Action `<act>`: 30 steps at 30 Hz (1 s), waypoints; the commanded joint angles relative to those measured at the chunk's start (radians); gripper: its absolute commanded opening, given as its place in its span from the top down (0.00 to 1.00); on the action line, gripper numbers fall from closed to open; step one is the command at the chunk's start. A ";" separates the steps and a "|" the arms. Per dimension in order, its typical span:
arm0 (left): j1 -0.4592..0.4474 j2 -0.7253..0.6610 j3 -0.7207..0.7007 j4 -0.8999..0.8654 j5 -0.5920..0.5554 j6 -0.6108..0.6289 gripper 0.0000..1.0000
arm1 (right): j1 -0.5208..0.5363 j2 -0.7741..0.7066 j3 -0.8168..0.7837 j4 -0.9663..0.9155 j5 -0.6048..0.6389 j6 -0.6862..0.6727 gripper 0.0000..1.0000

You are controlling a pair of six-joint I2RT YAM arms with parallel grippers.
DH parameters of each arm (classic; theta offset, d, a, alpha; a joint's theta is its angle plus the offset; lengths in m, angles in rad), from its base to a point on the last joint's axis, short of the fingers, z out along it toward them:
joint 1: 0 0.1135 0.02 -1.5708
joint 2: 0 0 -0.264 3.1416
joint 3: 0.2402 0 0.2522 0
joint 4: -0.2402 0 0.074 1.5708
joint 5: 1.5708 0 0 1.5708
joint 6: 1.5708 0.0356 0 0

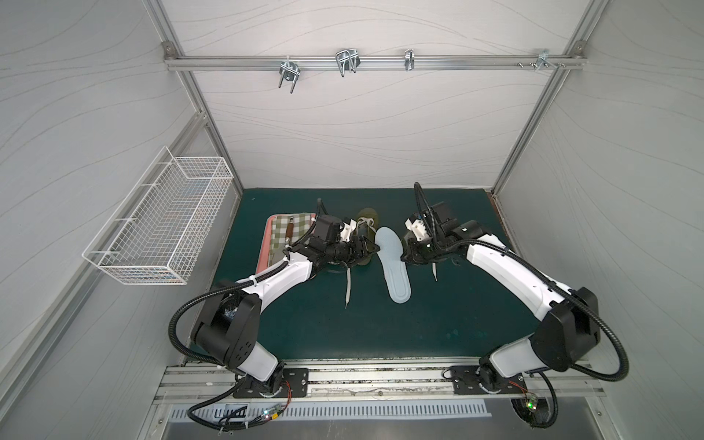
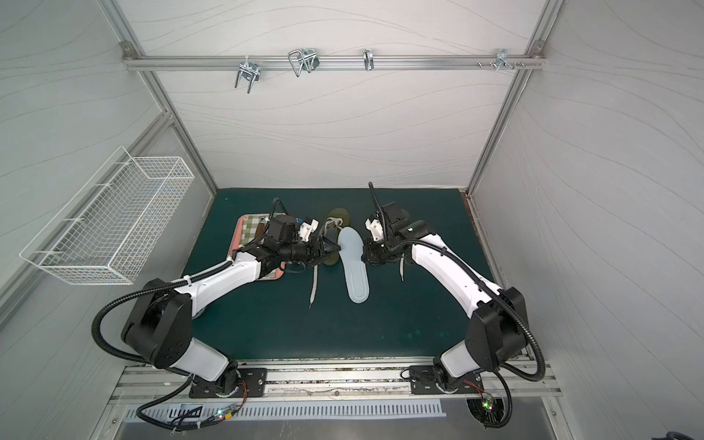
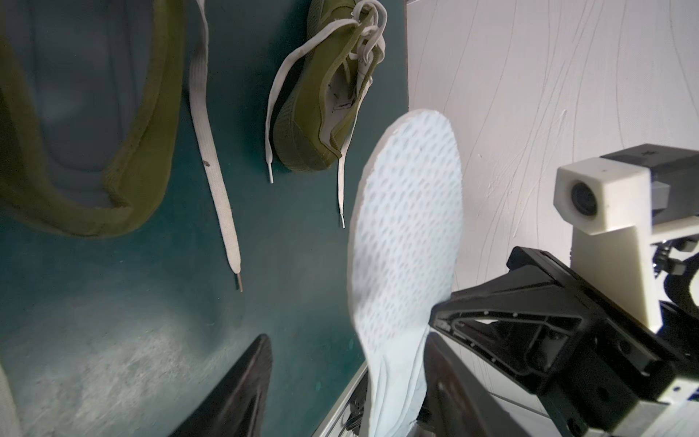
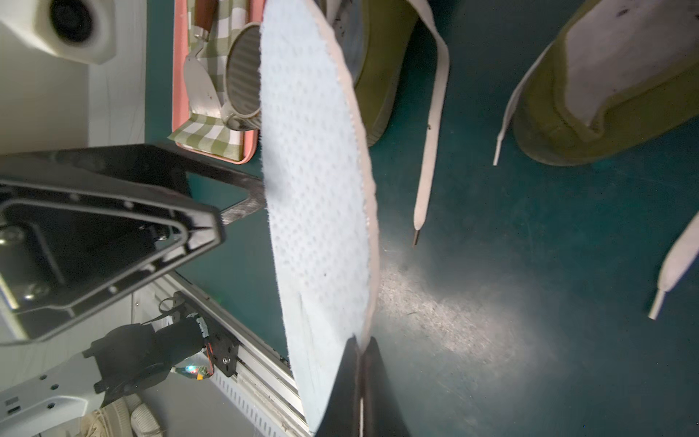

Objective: Insert the insole into the shoe
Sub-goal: Pick up the insole from the center of the board.

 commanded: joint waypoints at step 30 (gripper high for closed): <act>0.017 -0.121 -0.098 -0.028 -0.254 -0.199 1.00 | 0.085 -0.157 -0.231 0.336 0.096 -0.187 0.01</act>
